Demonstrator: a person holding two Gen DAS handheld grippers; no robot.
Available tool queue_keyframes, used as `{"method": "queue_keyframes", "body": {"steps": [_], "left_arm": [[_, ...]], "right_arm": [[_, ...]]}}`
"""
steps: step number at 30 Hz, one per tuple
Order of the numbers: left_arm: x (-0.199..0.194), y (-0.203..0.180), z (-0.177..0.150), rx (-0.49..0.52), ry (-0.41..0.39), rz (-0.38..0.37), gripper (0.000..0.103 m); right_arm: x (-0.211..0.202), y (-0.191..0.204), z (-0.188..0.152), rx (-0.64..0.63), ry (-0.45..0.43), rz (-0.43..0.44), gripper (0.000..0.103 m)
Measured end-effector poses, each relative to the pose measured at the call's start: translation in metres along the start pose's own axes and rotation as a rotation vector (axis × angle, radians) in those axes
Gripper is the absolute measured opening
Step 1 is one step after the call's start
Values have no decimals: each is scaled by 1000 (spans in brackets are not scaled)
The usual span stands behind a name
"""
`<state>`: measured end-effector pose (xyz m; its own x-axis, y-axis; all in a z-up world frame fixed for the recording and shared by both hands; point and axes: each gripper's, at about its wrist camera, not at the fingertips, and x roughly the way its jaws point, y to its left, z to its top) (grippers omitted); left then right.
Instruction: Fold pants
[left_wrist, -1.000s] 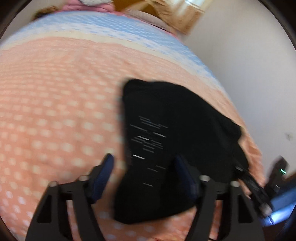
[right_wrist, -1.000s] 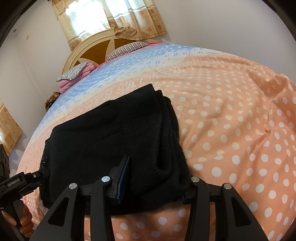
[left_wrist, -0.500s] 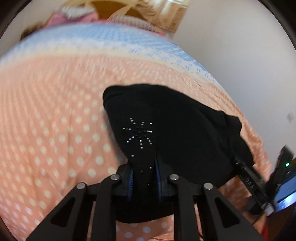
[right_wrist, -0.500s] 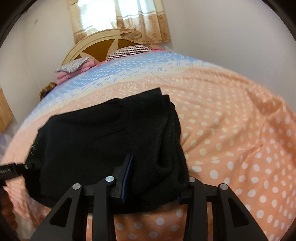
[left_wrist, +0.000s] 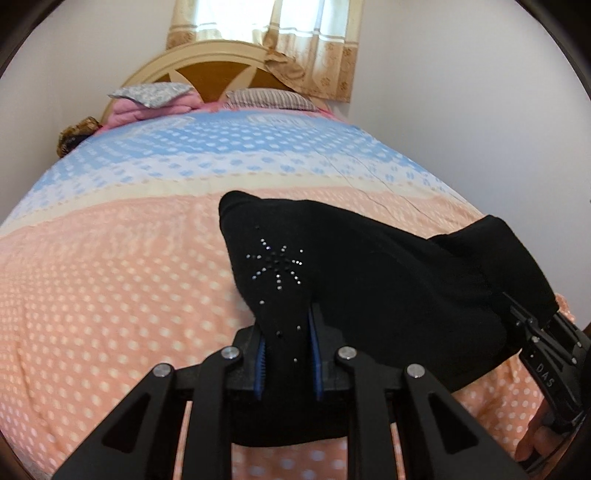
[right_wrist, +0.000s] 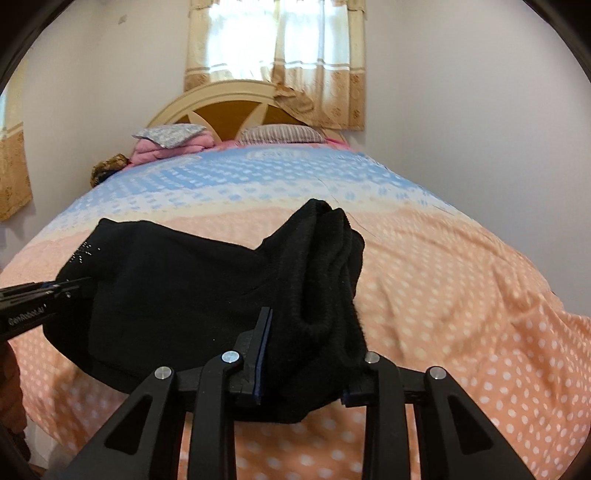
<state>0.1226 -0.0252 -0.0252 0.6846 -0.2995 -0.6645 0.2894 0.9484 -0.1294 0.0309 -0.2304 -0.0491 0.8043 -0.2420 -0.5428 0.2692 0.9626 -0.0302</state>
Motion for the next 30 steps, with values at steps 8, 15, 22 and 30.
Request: {"method": "queue_keyframes", "body": {"steps": [8, 15, 22, 30], "left_arm": [[6, 40, 14, -31, -26, 87, 20], [10, 75, 19, -72, -22, 146, 20], [12, 109, 15, -123, -5, 165, 20], [14, 157, 17, -200, 11, 189, 20]], "right_arm": [[12, 50, 26, -32, -21, 71, 30], [23, 95, 40, -91, -33, 133, 30], [38, 130, 49, -128, -18, 181, 30], [55, 178, 57, -188, 3, 250, 30]]}}
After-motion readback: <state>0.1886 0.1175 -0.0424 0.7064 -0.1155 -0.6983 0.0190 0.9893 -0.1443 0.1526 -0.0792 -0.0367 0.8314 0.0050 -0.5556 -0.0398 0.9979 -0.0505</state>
